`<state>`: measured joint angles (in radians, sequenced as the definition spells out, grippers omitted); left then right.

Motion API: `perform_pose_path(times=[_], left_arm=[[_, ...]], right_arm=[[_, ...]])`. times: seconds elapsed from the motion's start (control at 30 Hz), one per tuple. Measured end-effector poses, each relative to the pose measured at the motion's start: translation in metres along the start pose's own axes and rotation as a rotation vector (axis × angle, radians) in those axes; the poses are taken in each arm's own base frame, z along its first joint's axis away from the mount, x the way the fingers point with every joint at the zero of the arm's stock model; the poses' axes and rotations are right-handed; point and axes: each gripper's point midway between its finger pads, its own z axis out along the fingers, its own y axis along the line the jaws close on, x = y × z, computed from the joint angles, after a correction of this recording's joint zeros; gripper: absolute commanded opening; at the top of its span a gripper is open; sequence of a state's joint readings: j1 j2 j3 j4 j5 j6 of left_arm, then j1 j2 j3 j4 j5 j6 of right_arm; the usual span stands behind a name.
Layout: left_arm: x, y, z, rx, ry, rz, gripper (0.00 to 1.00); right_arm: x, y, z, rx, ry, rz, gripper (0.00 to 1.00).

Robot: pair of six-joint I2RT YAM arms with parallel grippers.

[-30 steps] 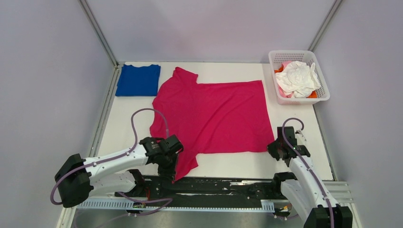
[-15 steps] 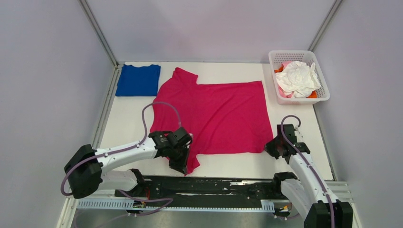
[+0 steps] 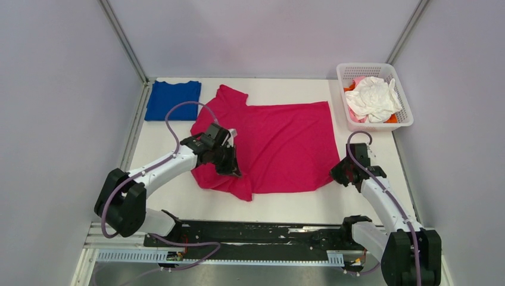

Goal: Fold and stack the t-shirts
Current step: Fold the flattened tshirt in 1/3 of the way

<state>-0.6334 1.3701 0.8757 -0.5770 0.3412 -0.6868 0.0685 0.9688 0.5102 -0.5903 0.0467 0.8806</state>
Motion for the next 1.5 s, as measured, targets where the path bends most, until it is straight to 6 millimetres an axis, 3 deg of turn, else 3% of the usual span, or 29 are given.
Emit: perform_pose_path(times=[0.3,0.6,0.77,1.03,1.23,1.43,1.5], left_arm=[[-0.08,0.029,-0.019,0.025,-0.167,-0.123,0.0],[-0.101,0.048,-0.033,0.027,-0.237,-0.148,0.0],[-0.113,0.052,-0.055,0.021,-0.325,-0.124,0.0],[-0.144,0.043,-0.081,0.027,-0.428,-0.014,0.0],[-0.169,0.053,-0.072,-0.011,-0.427,0.058,0.0],[-0.199,0.079,-0.045,-0.06,-0.368,0.099,0.03],[-0.208,0.09,-0.035,-0.074,-0.349,0.092,0.11]], right_arm=[[-0.024,0.024,0.002,-0.021,-0.04,-0.038,0.0],[-0.04,0.034,0.006,-0.011,-0.053,-0.069,0.0],[-0.051,0.043,0.006,-0.018,-0.065,-0.082,0.0],[-0.06,0.054,0.015,-0.017,-0.064,-0.09,0.0],[-0.071,0.069,0.022,-0.038,-0.083,-0.078,0.0],[-0.083,0.076,0.031,-0.039,-0.112,-0.071,0.06],[-0.089,0.075,0.037,-0.022,-0.127,-0.065,0.08]])
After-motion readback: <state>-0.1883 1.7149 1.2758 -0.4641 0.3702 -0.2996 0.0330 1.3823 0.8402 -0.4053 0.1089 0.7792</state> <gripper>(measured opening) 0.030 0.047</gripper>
